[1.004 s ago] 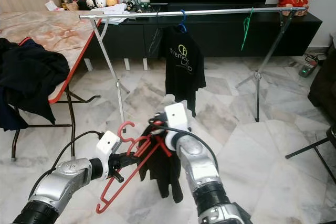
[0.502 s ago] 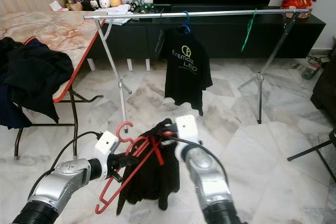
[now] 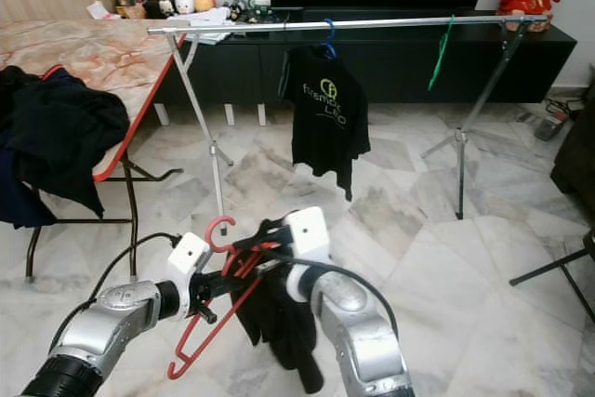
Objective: Hang hanger
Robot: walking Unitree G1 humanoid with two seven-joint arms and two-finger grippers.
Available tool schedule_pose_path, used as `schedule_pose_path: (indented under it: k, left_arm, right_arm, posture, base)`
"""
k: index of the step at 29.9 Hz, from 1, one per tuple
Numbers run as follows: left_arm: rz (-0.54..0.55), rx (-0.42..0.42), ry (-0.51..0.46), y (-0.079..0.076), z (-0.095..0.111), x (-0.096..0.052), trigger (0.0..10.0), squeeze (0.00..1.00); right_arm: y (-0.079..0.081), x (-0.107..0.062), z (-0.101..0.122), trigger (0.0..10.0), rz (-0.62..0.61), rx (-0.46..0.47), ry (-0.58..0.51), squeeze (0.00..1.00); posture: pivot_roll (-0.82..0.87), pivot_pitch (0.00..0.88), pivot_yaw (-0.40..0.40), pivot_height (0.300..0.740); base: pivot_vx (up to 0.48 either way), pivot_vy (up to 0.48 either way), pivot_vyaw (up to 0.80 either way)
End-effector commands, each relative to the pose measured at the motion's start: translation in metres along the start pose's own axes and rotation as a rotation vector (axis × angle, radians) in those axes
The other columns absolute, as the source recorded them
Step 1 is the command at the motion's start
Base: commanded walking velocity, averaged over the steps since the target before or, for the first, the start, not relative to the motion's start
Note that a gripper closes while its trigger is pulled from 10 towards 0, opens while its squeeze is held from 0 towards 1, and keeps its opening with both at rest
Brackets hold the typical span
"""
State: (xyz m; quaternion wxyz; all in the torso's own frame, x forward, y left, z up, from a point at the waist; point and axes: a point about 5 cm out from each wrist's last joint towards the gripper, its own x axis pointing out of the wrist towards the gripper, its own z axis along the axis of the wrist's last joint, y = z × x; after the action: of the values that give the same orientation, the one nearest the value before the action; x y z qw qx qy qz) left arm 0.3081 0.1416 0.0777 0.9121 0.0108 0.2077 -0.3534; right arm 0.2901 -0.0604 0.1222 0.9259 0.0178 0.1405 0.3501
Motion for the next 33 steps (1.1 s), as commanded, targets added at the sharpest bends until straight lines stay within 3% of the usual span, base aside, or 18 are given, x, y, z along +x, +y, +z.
schedule_pose_path:
  k: [1,3,6,12,15,19,23,28,33]
  left_arm:
    - [0.011,0.011,-0.01,0.003,0.003,-0.001,10.0,0.0]
    - [0.009,0.009,-0.013,0.002,0.003,-0.001,10.0,0.0]
    - [0.009,0.009,-0.015,0.002,0.003,-0.001,10.0,0.0]
    - [0.015,0.004,-0.025,0.002,0.004,0.0,10.0,0.0]
    - [0.011,-0.01,-0.037,0.001,0.004,0.0,10.0,0.0]
    - [-0.001,-0.021,-0.042,0.0,0.004,0.0,10.0,0.0]
    - [-0.017,-0.035,-0.046,-0.001,0.003,-0.002,10.0,0.0]
    - [-0.037,-0.051,-0.055,-0.003,0.003,-0.004,10.0,0.0]
    - [-0.045,-0.055,-0.06,-0.003,0.004,-0.005,10.0,0.0]
  right_arm:
    - [0.005,-0.003,0.003,10.0,0.039,-0.064,-0.018,0.0]
    - [-0.005,-0.007,0.003,10.0,-0.009,-0.139,-0.004,0.0]
    - [-0.014,-0.011,0.006,10.0,-0.032,-0.174,-0.002,0.0]
    - [-0.02,-0.017,0.007,10.0,-0.002,-0.261,0.026,0.0]
    - [-0.041,-0.025,0.014,10.0,-0.037,-0.437,0.042,0.0]
    - [-0.05,-0.023,0.031,10.0,-0.075,-0.486,-0.024,0.0]
    - [-0.034,-0.019,0.045,10.0,0.038,-0.489,-0.112,0.0]
    - [-0.019,-0.016,0.04,10.0,0.16,-0.525,-0.112,0.0]
    - [-0.013,-0.015,0.037,10.0,0.252,-0.574,-0.086,0.0]
  posture:
    - [0.06,0.086,0.029,0.74]
    - [0.06,0.089,0.029,0.74]
    - [0.06,0.09,0.027,0.74]
    - [0.06,0.094,0.024,0.74]
    - [0.05,0.099,0.029,0.74]
    - [0.05,0.099,0.028,0.74]
    - [0.05,0.103,0.028,0.74]
    - [0.05,0.107,0.029,0.74]
    - [0.05,0.108,0.028,0.74]
  base:
    - [0.0,0.0,0.0]
    - [0.0,0.0,0.0]
    - [0.0,0.0,0.0]
    - [0.0,0.0,0.0]
    - [0.0,0.0,0.0]
    - [0.0,0.0,0.0]
    - [0.0,0.0,0.0]
    - [0.0,0.0,0.0]
    - [0.0,0.0,0.0]
